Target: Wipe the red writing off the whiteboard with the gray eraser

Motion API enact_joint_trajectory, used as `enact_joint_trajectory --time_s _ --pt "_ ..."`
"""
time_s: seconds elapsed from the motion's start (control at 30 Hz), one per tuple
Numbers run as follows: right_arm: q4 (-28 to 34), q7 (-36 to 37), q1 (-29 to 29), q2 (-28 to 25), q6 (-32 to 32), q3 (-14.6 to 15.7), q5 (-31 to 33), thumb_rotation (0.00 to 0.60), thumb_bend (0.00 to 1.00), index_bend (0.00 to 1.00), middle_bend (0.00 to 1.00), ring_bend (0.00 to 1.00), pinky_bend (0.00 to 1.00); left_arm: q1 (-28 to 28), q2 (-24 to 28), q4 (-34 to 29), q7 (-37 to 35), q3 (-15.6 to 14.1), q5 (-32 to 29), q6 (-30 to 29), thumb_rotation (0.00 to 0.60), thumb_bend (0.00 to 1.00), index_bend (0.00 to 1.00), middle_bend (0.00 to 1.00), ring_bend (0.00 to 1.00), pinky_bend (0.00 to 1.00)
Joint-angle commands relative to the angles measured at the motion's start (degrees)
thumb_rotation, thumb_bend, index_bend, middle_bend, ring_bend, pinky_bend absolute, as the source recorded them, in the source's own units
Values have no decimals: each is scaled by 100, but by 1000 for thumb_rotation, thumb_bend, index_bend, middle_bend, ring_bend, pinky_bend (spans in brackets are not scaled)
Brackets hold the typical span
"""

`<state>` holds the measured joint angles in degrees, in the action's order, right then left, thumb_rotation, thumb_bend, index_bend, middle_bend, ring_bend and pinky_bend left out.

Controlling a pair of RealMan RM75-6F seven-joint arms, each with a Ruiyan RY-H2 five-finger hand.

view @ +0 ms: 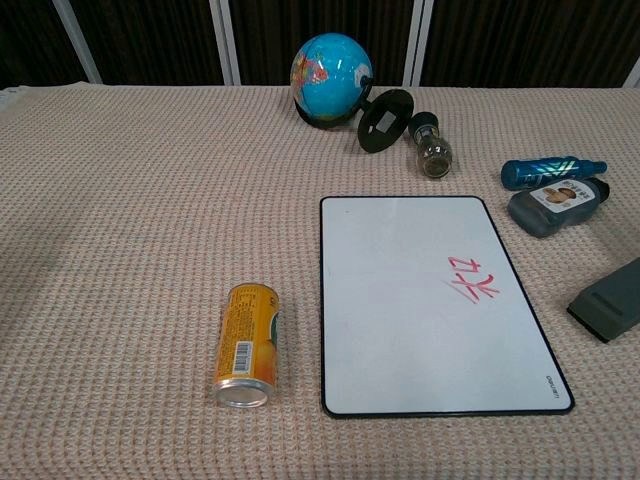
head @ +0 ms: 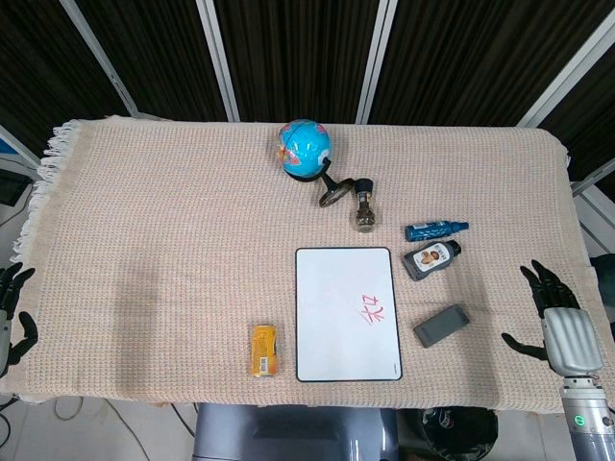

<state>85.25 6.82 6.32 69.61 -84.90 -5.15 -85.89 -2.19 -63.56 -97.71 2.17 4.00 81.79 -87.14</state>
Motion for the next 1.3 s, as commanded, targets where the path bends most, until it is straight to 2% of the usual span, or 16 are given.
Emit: enact_joint_trajectory --time_s 0.03,0.8,0.93,1.07,1.3 --pt "1 -1 -2 -1 -2 0 2 600 72 0 0 55 163 0 0 2 2 1 -4 1 600 749 121 44 0 0" --pt "-59 125 46 -63 149 91 -82 600 73 0 0 55 163 -1 -1 8 6 -1 -8 9 600 749 121 44 0 0" --pt "-57 230 109 -178 351 221 -199 600 73 0 0 55 163 -12 -14 3 30 6 -24 25 600 749 121 44 0 0" --pt "21 718 242 -433 629 424 -477 600 73 0 7 55 162 -15 -22 -4 41 22 -56 27 600 749 121 44 0 0" --pt "-123 982 558 -559 1058 552 -760 600 74 0 50 71 162 -25 -35 -7 70 28 -77 45 600 749 121 44 0 0"
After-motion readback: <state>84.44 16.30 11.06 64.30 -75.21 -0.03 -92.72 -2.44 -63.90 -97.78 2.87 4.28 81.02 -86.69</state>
